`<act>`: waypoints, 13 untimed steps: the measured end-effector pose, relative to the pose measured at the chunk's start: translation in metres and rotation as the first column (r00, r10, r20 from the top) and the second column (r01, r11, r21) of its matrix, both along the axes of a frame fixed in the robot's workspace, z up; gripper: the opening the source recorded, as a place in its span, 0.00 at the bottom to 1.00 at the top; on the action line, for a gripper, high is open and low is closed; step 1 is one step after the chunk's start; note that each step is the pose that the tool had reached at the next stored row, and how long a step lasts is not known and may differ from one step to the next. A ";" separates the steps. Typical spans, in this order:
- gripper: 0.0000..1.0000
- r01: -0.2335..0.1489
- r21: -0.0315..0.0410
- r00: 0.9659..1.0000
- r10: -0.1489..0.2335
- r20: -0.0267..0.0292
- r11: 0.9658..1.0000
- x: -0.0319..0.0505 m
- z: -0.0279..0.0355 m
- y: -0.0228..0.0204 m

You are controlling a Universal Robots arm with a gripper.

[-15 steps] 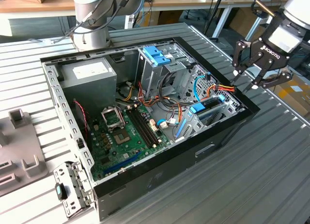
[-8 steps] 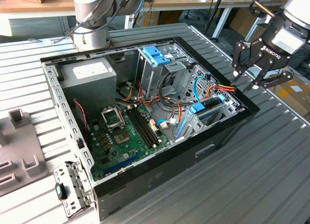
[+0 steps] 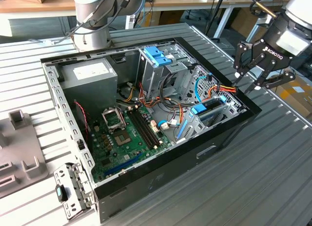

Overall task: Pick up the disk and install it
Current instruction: 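Insert the first disk wire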

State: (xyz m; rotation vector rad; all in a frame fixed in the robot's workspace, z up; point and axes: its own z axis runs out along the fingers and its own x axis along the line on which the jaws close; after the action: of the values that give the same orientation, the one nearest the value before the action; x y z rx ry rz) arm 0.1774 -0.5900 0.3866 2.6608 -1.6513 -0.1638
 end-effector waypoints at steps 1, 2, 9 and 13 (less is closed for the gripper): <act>0.42 -0.005 0.000 1.000 0.005 0.000 1.000 0.0000 0.0000 0.0000; 0.42 -0.014 0.000 1.000 0.014 0.000 1.000 0.0000 0.0000 0.0000; 0.42 -0.065 0.000 0.998 0.065 0.000 0.998 0.0000 0.0000 0.0000; 0.42 -0.101 0.000 0.995 0.101 0.000 0.995 0.0000 0.0000 0.0000</act>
State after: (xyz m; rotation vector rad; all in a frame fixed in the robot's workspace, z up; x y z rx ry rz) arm 0.1775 -0.5900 0.3867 2.7360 -1.5126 -0.1628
